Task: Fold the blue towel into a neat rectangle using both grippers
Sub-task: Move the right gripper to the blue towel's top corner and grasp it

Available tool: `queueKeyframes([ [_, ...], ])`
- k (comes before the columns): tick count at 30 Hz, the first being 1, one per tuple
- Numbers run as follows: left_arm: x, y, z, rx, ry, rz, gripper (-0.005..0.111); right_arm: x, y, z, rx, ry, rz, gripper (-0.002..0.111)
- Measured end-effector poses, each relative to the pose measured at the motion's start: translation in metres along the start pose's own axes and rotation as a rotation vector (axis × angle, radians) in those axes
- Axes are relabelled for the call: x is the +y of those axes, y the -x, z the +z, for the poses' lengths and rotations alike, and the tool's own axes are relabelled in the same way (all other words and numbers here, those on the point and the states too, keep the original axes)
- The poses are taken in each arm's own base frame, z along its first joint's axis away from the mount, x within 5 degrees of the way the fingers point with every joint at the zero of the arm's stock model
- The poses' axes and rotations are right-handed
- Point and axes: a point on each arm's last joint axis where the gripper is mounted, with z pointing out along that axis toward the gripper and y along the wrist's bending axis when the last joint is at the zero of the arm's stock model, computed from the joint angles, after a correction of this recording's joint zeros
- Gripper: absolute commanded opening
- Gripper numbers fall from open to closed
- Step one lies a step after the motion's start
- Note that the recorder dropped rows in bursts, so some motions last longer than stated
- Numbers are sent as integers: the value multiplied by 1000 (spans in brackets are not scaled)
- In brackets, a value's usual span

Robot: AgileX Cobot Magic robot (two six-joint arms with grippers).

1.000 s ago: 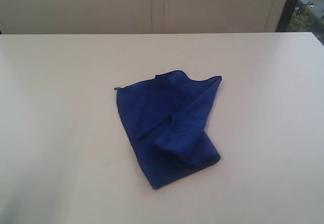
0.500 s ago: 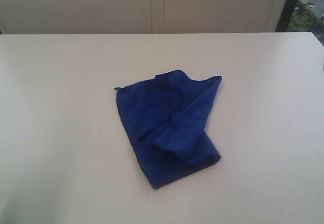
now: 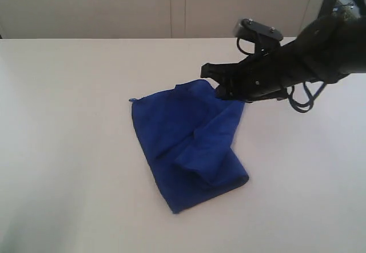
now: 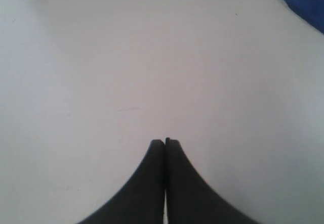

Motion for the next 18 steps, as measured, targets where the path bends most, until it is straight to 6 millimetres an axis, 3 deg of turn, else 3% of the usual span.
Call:
queueKeyframes([
  [4,0,0,0,0,0,0,0,-6,4,30,22,-17,20,41],
  [18,0,0,0,0,0,0,0,-7,-1,73,70,-23,42,37],
])
